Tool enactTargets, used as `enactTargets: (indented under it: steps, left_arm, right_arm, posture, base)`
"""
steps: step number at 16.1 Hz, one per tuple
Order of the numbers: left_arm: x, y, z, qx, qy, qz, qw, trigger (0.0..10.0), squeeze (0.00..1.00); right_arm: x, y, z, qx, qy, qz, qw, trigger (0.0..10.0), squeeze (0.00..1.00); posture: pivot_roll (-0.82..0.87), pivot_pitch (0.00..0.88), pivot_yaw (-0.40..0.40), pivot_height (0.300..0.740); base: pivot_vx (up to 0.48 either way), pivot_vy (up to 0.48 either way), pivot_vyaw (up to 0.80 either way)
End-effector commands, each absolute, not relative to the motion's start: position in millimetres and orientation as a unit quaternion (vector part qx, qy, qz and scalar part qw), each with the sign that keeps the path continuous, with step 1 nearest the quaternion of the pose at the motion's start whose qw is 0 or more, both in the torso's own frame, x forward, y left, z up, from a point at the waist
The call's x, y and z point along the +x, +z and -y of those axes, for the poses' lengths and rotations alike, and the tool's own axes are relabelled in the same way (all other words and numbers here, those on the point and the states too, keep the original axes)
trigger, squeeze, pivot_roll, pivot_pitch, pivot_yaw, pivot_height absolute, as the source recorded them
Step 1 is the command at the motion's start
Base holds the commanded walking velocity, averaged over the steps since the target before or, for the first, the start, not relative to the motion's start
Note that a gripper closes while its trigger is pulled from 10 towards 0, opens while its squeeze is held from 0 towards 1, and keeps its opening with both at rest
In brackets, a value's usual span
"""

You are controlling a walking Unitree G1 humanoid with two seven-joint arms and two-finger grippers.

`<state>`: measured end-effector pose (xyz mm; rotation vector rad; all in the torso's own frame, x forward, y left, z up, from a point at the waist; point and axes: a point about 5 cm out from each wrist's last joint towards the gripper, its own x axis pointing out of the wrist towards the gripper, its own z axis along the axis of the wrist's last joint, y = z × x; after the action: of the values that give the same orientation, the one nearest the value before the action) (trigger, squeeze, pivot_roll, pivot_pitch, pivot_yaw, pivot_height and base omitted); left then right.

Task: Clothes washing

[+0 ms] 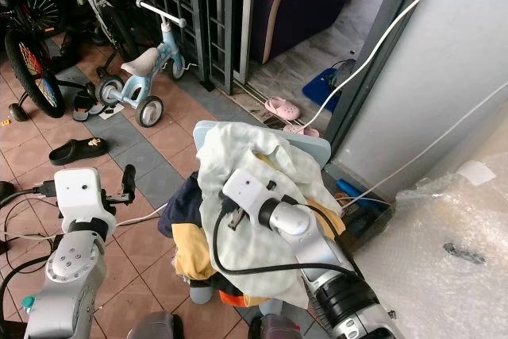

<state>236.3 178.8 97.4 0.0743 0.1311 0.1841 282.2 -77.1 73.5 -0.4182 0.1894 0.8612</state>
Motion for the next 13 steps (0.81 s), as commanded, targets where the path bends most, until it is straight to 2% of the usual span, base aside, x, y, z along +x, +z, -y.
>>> enactTargets:
  steps: [1, 3, 7, 9, 11, 13]
  left_arm:
    - [239, 100, -177, 0.038, 0.093, -0.063, 0.993, 10.0, 0.0]
    - [242, 101, -176, 0.036, 0.095, -0.061, 0.993, 10.0, 0.0]
    - [257, 103, -165, 0.026, 0.084, -0.049, 0.995, 10.0, 0.0]
    - [263, 105, -162, 0.022, 0.081, -0.044, 0.996, 10.0, 0.0]
    - [272, 108, -159, 0.018, 0.081, -0.032, 0.996, 10.0, 0.0]
    - [276, 109, -157, 0.017, 0.08, -0.028, 0.996, 10.0, 0.0]
  right_arm:
    - [287, 92, 78, -0.167, 0.4, -0.057, 0.899, 0.0, 0.0]
    - [289, 123, 72, -0.109, 0.409, -0.012, 0.906, 0.0, 0.0]
    - [291, 197, 56, -0.008, 0.451, 0.092, 0.888, 0.0, 0.0]
    - [297, 219, 56, 0.017, 0.44, 0.121, 0.89, 0.0, 0.0]
    - [310, 268, 63, 0.059, 0.398, 0.196, 0.894, 0.0, 0.0]
    - [316, 302, 68, 0.06, 0.374, 0.25, 0.891, 0.0, 0.0]
  posture:
    - [0.04, 0.06, -0.053, 0.74]
    - [0.03, 0.046, -0.051, 0.74]
    - [0.01, 0.007, -0.047, 0.74]
    - [0.0, 0.0, -0.047, 0.74]
    - [0.0, 0.0, -0.047, 0.74]
    - [-0.01, 0.0, -0.048, 0.74]
  base:
    - [0.0, 0.0, 0.0]
    - [0.0, 0.0, 0.0]
    - [0.0, 0.0, 0.0]
    - [0.0, 0.0, 0.0]
    - [0.0, 0.0, 0.0]
    - [0.0, 0.0, 0.0]
